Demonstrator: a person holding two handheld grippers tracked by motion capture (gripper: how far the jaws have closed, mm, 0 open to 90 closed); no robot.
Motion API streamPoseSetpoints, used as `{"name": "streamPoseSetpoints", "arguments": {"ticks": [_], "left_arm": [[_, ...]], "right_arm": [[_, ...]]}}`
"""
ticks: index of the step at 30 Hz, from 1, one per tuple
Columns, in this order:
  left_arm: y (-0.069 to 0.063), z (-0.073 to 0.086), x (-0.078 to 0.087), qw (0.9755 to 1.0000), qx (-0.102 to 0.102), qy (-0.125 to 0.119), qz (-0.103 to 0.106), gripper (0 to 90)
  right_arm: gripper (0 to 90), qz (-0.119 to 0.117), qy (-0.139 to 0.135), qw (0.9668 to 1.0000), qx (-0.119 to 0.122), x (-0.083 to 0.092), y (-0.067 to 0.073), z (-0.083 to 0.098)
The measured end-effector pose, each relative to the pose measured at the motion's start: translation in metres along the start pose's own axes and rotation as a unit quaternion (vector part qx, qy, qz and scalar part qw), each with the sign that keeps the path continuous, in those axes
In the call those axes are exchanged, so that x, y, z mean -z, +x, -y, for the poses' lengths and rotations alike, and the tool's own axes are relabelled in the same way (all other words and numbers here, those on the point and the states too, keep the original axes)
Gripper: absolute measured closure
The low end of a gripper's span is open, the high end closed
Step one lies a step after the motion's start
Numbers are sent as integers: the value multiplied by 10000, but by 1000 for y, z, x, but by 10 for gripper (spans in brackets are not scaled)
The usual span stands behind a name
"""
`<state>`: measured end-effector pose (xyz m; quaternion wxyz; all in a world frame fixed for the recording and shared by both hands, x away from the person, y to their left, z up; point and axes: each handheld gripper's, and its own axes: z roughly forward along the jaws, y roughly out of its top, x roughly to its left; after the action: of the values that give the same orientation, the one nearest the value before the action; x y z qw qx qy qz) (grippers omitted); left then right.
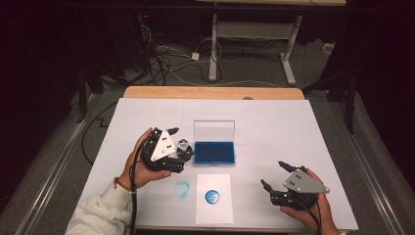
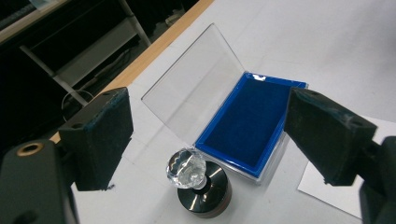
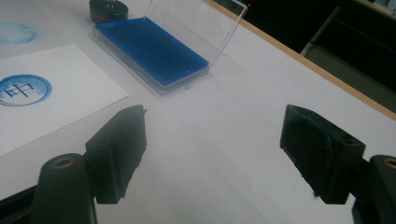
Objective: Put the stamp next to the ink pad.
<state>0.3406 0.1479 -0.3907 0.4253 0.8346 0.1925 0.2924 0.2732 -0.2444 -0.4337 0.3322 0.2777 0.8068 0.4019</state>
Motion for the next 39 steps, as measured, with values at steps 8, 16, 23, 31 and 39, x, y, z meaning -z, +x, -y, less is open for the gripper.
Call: {"name": "streamPoseSetpoints", "arguments": {"ticks": [8, 16, 23, 31, 39], "left_arm": [[-6, 4, 5, 9998, -128, -72, -159, 156], [-13, 10, 8, 9995, -199, -154, -205, 156], [-18, 18, 12, 9992, -246, -177, -273, 156], [-23, 31, 17, 9987, -211, -115, -453, 157], [-25, 47, 23, 9987, -139, -58, -486, 156]], "right_arm": [[235, -32, -17, 10000, -13, 0, 1, 0], [236, -61, -36, 10000, -7, 0, 3, -1], [236, -41, -42, 10000, 18, -1, 4, -1], [236, -4, -61, 10000, 25, 0, 4, -1], [236, 29, -53, 10000, 39, 0, 3, -1]]}}
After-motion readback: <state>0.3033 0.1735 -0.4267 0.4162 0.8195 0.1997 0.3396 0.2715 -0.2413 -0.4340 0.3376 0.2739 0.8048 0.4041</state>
